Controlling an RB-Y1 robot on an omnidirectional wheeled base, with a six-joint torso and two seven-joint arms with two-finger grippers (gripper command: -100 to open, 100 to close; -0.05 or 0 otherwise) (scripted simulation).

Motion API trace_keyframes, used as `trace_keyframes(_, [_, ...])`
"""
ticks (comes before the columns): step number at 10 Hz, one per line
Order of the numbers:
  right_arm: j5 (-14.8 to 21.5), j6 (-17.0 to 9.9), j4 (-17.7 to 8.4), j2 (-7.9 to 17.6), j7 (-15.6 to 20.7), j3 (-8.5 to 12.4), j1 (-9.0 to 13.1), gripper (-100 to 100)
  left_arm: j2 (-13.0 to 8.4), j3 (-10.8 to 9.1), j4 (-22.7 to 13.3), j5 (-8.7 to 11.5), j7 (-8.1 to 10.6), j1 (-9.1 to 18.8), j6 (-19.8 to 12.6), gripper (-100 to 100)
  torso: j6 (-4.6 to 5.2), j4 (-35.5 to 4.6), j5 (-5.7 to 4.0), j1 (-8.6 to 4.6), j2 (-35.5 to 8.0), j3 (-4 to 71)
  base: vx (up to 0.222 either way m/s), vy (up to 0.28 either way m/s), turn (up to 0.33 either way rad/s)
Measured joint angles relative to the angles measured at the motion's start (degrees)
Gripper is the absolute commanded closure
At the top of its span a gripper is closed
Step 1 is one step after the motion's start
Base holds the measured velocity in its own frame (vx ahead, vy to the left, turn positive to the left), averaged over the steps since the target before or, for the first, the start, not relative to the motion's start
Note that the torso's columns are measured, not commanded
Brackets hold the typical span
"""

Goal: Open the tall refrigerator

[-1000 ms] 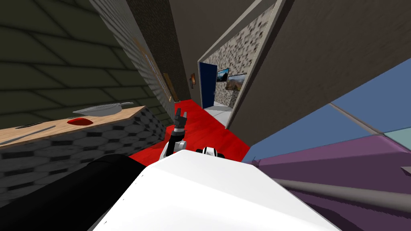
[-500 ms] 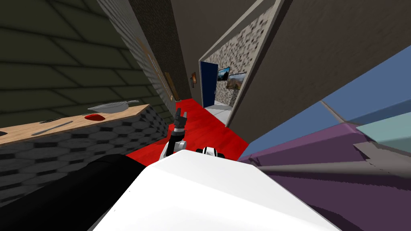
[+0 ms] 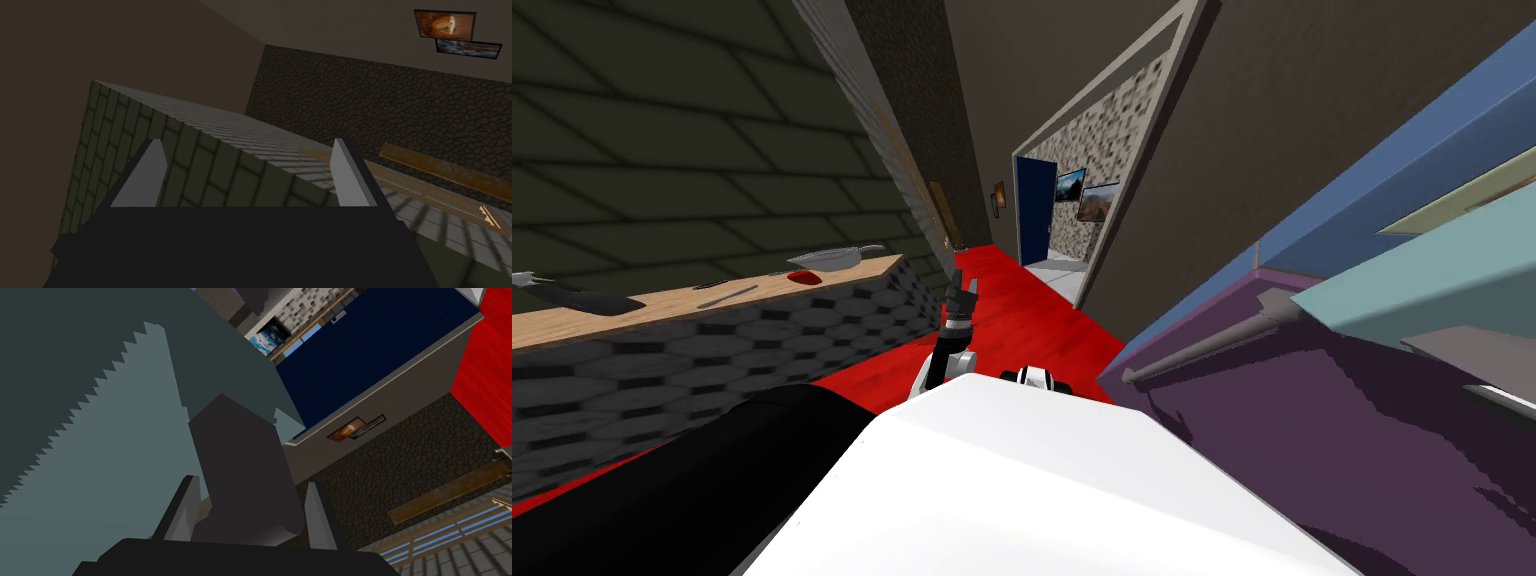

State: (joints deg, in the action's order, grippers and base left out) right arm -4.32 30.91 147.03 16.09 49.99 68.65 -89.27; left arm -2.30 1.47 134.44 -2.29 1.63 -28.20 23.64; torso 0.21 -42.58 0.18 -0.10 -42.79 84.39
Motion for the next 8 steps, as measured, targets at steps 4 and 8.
trace_keyframes(4, [-0.6,2.3,0.4,2.6,0.8,-0.8,0.1,100,0.0,0.01,0.0,0.0,0.0,0.0,0.0,0,-0.35,0.3,0.05,0.08,0.8,0.7,-0.239,0.029,0.158])
trace_keyframes(8, [-1.6,5.2,-5.4,5.8,1.1,-0.8,0.4,100,0.0,0.0,0.0,0.0,0.0,0.0,0.0,0,0.1,0.2,-0.18,-0.28,0.6,0.3,-0.21,0.055,0.179])
